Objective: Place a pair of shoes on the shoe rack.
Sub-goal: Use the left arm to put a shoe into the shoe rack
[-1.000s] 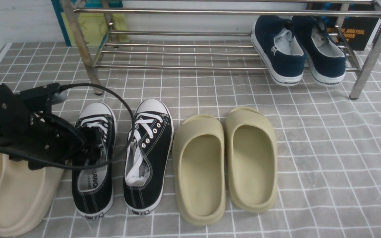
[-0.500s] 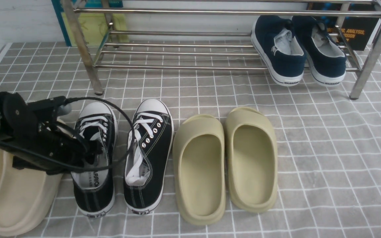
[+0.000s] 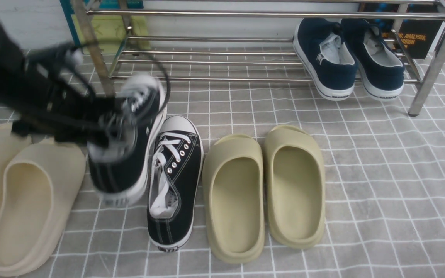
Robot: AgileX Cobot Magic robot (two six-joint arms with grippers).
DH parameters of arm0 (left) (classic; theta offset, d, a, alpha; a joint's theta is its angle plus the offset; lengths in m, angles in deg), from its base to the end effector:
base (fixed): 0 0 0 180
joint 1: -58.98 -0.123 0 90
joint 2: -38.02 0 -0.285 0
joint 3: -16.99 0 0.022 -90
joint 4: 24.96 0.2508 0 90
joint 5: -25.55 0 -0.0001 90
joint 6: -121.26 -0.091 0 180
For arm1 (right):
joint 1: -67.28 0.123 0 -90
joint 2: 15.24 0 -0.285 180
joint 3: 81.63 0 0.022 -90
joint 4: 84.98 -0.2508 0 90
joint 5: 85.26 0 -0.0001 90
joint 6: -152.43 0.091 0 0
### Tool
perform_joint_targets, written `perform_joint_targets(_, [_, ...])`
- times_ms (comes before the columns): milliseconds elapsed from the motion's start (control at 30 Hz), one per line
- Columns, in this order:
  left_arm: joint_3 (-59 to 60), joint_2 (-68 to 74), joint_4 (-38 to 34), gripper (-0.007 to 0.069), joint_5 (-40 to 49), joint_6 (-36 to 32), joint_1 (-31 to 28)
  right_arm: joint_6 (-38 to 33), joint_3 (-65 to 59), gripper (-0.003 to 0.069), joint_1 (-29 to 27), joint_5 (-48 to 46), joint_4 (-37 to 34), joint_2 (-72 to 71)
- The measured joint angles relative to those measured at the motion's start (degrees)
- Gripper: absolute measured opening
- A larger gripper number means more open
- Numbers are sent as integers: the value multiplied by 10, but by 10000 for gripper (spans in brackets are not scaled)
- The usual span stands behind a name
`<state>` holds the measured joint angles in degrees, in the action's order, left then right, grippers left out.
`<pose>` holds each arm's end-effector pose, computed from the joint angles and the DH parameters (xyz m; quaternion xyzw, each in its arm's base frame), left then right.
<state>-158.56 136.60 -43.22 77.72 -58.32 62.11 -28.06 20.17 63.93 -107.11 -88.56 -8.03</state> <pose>0.3290 -0.0406 0.2906 -0.0453 0.9656 -0.1498 0.2075 0.0524 -0.0009 0.1737 0.0365 0.8042 0.0067 0.5933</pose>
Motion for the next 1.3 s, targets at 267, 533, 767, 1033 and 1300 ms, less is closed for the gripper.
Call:
perform_joint_targets(267, [-283,211,3,-13,51,-17,0,0,0,239,0,0,0,0])
perform_joint_targets(533, [-556,374,5,-13,124,14,0,0,0,239,0,0,0,0])
perform_joint_targets(767, [-696,447,-2,-13,197,92,7,0,0,239,0,0,0,0])
perform_joint_targets(1033, [-712,459,-10,-13,198,116,9,0,0,239,0,0,0,0])
perform_joint_targets(1300, [-712,456,9,-13,200,111,14,0,0,239,0,0,0,0])
